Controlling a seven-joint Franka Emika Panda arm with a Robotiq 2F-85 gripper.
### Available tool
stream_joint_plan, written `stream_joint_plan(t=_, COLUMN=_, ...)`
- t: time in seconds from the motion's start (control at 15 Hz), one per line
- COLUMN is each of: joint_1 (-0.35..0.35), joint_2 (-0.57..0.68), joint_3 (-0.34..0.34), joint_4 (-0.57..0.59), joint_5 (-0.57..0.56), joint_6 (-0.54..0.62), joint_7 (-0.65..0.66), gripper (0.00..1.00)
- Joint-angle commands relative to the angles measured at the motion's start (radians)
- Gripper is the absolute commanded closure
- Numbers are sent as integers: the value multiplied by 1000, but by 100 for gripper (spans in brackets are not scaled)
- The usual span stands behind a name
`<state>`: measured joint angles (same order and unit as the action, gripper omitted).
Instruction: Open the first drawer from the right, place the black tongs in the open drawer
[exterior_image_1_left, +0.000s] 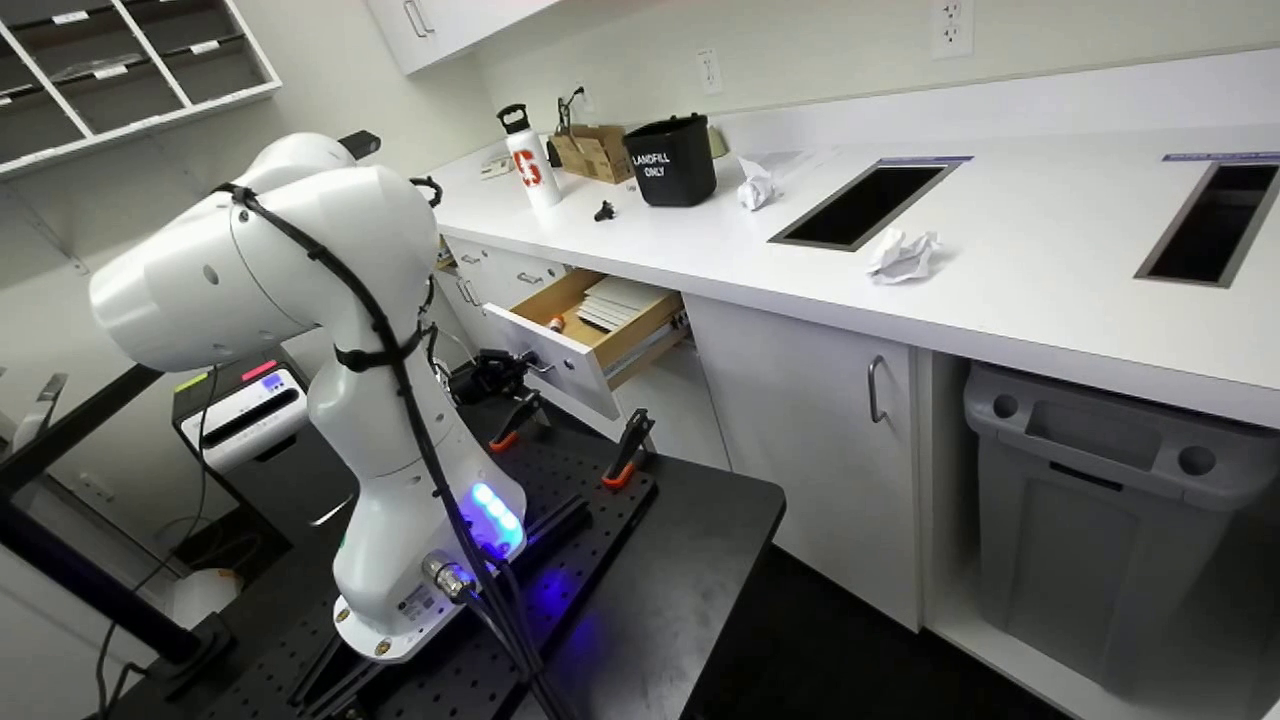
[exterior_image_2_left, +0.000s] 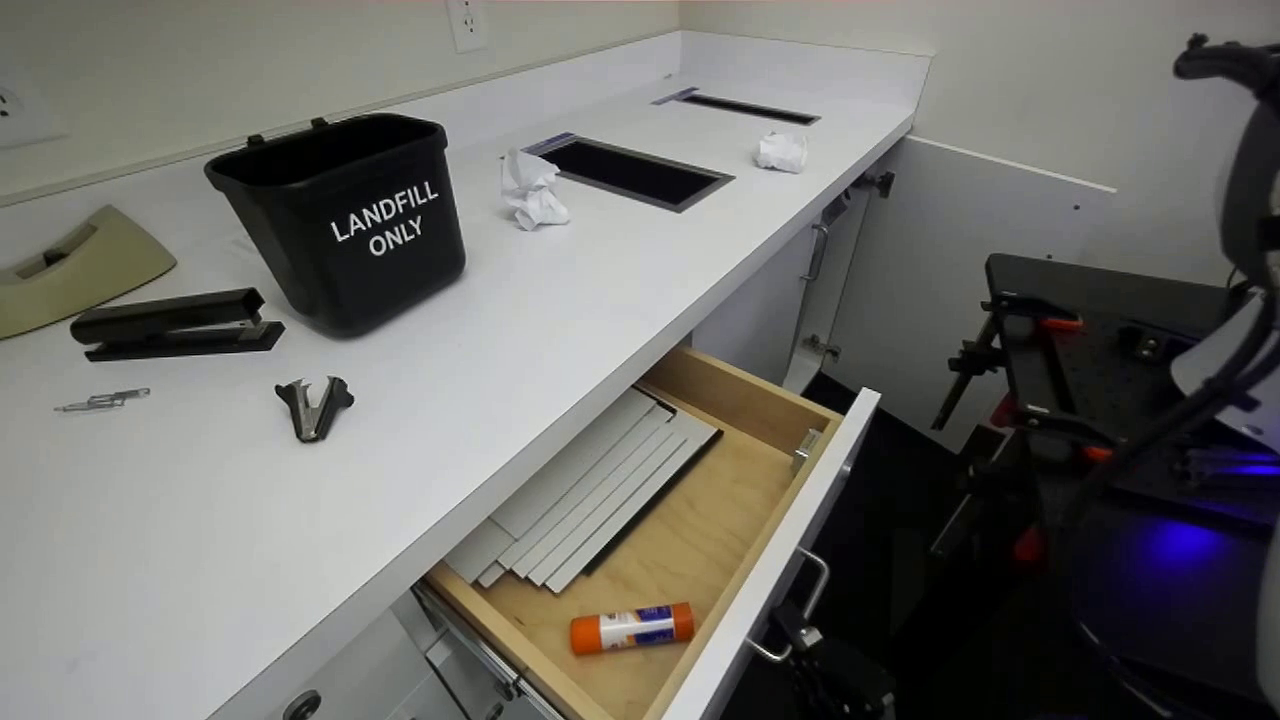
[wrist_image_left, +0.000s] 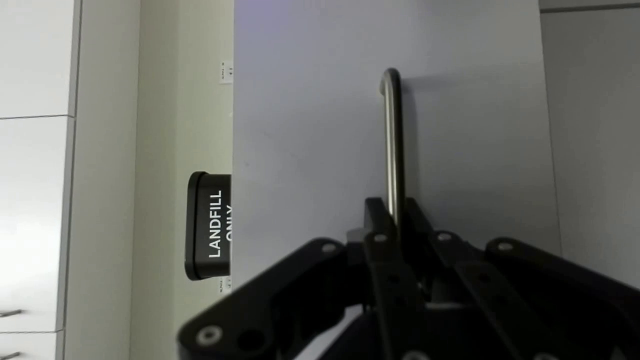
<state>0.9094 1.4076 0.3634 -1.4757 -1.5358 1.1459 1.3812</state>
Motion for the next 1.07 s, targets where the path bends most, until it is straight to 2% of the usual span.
stream_joint_plan(t=0.0, joint_1=42, joint_2=-55, joint_3=-7, joint_4=-36, joint_5=65, joint_6=-33, joint_7=18, gripper=97)
stream_joint_plan(t=0.13, joint_1=50, joint_2=-68, joint_3=-13, joint_4=-45, joint_5=79, joint_6=-21, joint_7=20, gripper=97)
stream_joint_plan(t=0.2, joint_1=47, joint_2=-77, joint_3=-13, joint_4=-56, joint_5=84, joint_6=-11, joint_7=25, gripper=64)
stream_joint_plan(t=0.27, joint_1=43, joint_2=-85, joint_3=-14, joint_4=-63, joint_5=89, joint_6=-5, joint_7=30, gripper=63)
stream_joint_plan(t=0.33, joint_1=32, joint_2=-104, joint_3=-12, joint_4=-83, joint_5=89, joint_6=10, joint_7=36, gripper=58)
stream_joint_plan(t=0.53, joint_1=-31, joint_2=-189, joint_3=10, joint_4=-177, joint_5=109, joint_6=92, joint_7=58, gripper=34)
stream_joint_plan(t=0.8, joint_1=-147, joint_2=-348, joint_3=52, joint_4=-353, joint_5=111, joint_6=306, joint_7=40, gripper=4)
stream_joint_plan(t=1.0, joint_1=-253, joint_2=-471, joint_3=82, joint_4=-481, joint_5=103, joint_6=494, joint_7=26, gripper=0)
